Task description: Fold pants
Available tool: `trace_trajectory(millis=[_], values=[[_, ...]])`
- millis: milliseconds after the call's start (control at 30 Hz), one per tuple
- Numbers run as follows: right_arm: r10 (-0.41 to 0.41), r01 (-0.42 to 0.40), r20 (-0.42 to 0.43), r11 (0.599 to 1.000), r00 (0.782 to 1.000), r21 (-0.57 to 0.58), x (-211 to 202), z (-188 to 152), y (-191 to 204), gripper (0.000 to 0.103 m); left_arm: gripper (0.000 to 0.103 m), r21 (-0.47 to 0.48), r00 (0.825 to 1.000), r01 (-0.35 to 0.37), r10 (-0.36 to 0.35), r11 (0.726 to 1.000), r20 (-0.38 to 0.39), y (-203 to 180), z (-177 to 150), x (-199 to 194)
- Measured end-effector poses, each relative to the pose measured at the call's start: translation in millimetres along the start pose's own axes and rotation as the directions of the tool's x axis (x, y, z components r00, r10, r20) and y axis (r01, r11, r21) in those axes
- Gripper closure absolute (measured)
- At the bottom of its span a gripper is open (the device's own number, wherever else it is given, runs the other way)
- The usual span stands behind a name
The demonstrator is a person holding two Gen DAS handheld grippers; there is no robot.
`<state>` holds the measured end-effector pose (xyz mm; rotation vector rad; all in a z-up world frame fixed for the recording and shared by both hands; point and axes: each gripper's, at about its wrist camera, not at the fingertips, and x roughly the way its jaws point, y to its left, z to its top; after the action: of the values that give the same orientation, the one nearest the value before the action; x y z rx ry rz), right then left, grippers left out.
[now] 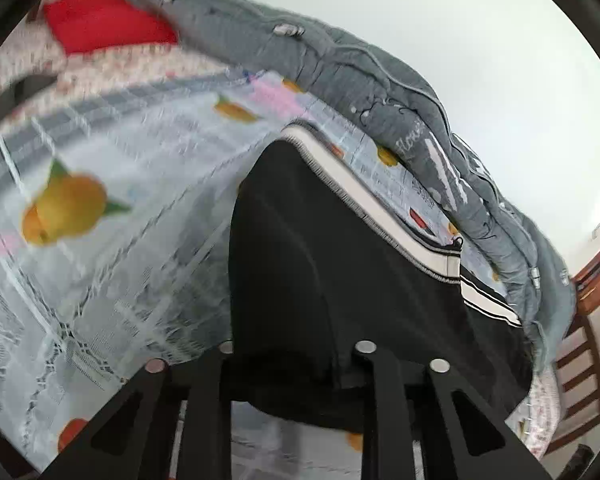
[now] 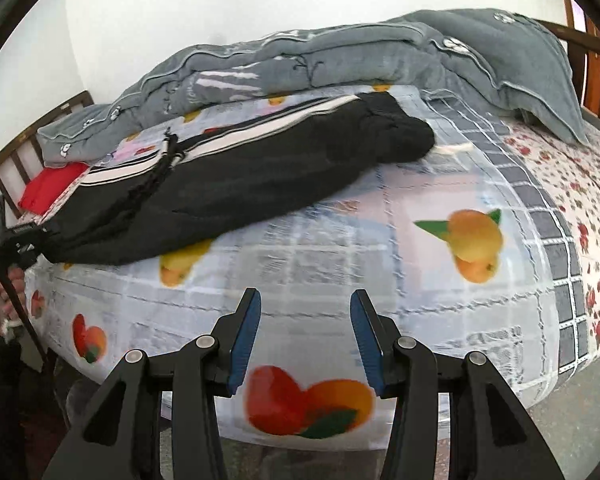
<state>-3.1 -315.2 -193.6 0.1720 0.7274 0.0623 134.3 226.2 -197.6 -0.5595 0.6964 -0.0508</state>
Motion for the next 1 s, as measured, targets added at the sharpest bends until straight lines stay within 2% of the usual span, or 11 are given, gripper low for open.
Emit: trace_trajectory(millis=[167, 267, 433, 533, 600, 633, 700, 767, 867, 900, 1000], values=[[0.004, -0.005, 0.017, 0.999, 1.0, 0.05, -1.3, -3.2, -31.7, 0.056, 0.087, 0.141, 0.996, 0.032, -0.043, 0.99, 0.076, -83.2, 9.9, -25.0], [0.021, -0.023, 0.027, 0.997, 0.999, 0.08, -2.4, -6.0, -51.7, 0.056, 0.087, 0.254, 0.992, 0.087, -0.106, 0.963, 0.062, -150.7, 2.2, -22.2], [0.014, -0.017, 0.024, 0.991, 1.0, 0.134, -3.1, -14.7, -85.8, 0.056, 0.087, 0.339, 0.971, 0.239, -0.22, 0.91, -0.094, -249.3, -41.6, 25.8], [0.007, -0.009, 0.017, 0.988, 1.0, 0.152, -5.4, -20.3, -98.6, 0.056, 0.088, 0.409, 0.963, 0.261, -0.206, 0.874, -0.176, -292.3, -88.3, 61.2], [-0.008, 0.005, 0.014, 0.987, 1.0, 0.158, -8.4, -23.9, -105.2, 0.056, 0.088, 0.43, 0.943, 0.301, -0.2, 0.851, -0.266, -306.4, -117.3, 84.3], [-0.011, 0.009, 0.012, 0.987, 1.0, 0.159, -9.3, -24.6, -107.7, 0.056, 0.087, 0.43, 0.922, 0.334, -0.197, 0.838, -0.333, -311.1, -129.9, 95.9], [-0.02, 0.018, 0.008, 0.987, 1.0, 0.157, -10.8, -24.6, -110.5, 0.056, 0.087, 0.445, 0.917, 0.339, -0.185, 0.829, -0.354, -315.2, -141.9, 94.0], [-0.028, 0.025, 0.016, 0.989, 0.999, 0.144, -13.8, -22.1, -109.4, 0.056, 0.076, 0.47, 0.917, 0.352, -0.197, 0.81, -0.347, -320.6, -139.2, 81.9], [-0.006, 0.0, 0.051, 0.993, 0.999, 0.119, -17.1, -8.4, -98.5, 0.056, 0.047, 0.418, 0.861, 0.47, -0.301, 0.777, -0.41, -312.7, -126.9, 60.1], [0.006, -0.013, 0.073, 0.995, 0.997, 0.099, -18.2, -0.1, -90.7, 0.056, 0.042, 0.412, 0.859, 0.483, -0.327, 0.773, -0.394, -309.2, -124.2, 50.6], [0.034, -0.041, 0.128, 0.997, 0.991, 0.058, -17.5, 21.4, -71.5, 0.056, 0.033, 0.468, 0.9, 0.433, -0.342, 0.77, -0.27, -284.4, -111.4, 14.0]])
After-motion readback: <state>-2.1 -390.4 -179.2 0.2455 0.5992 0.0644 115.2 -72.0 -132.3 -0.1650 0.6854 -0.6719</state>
